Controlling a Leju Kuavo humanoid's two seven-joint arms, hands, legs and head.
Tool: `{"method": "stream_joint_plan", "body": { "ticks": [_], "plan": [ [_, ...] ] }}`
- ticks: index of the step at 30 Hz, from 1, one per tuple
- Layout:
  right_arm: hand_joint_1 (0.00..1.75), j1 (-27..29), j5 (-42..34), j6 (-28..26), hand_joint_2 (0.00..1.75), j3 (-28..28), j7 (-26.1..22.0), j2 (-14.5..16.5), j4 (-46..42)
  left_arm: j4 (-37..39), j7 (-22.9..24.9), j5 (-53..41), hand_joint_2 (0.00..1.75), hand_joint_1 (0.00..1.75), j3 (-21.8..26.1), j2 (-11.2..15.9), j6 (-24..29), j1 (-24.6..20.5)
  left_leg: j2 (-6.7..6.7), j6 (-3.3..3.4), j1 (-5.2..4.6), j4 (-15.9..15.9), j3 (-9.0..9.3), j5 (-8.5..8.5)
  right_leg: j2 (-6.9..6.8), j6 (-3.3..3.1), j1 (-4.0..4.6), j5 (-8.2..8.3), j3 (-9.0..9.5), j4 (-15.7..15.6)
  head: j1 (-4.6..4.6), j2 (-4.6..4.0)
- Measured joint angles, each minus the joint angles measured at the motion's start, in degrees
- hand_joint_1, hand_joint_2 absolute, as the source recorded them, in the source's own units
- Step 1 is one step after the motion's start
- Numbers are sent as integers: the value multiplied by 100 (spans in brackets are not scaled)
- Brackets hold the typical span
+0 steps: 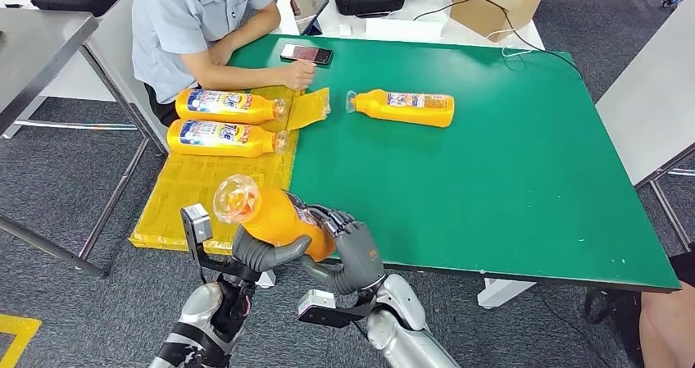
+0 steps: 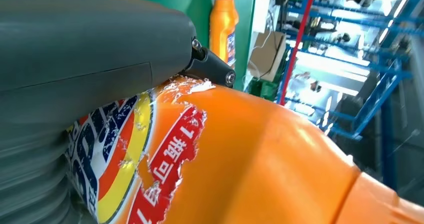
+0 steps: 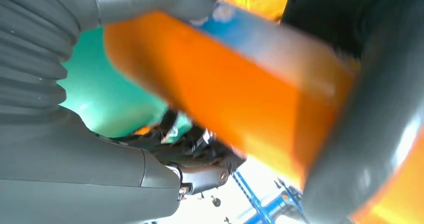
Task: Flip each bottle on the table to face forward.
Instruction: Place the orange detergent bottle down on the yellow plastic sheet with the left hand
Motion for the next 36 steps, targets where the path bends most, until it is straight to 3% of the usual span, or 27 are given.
{"method": "stream_joint_plan", "body": {
  "ticks": [4,8,13,17,21,24,31,36],
  "plan": [
    [0,-1,-29,-157,175,10,60,41,102,18,67,-389,175,175,-45,15,509,-182,0,0,0,0,0,0,0,0,0,1,1,1,1,0],
    [0,-3,-35,-212,0,27,46,107,134,74,99,-500,175,175,-56,53,675,-285,5,-1,0,0,0,1,2,-1,0,3,-3,1,-1,0],
    [0,-29,-38,-320,0,31,79,149,155,267,126,-1344,175,175,-79,172,1349,-567,3,-1,0,0,-1,3,0,-1,1,3,-3,2,1,0],
    [0,-68,-64,-382,0,51,45,205,153,708,235,-2493,175,175,-66,404,1862,-1233,3,-5,0,0,-1,10,0,-2,2,5,-3,4,0,0],
    [0,-85,-92,-346,0,70,-15,285,152,1297,465,-3614,175,175,-36,594,1954,-1961,-6,-8,3,0,-1,18,-6,-2,2,6,-1,9,1,0],
    [0,-103,-100,-318,0,69,-33,313,153,1669,522,-3888,175,175,-19,692,1985,-2359,0,-8,3,0,-1,18,-3,-2,1,7,-1,11,1,0],
    [0,-116,-102,-312,0,69,-54,341,152,2089,555,-4149,175,175,-16,756,2050,-2642,-3,-9,2,1,-4,16,-4,-1,0,7,-4,9,1,0],
    [0,-128,-150,-205,0,74,-95,356,148,2656,900,-5352,175,175,-141,847,2295,-3135,-1,-9,2,1,-4,17,-4,-2,2,7,-5,9,1,0]
  ]
}}
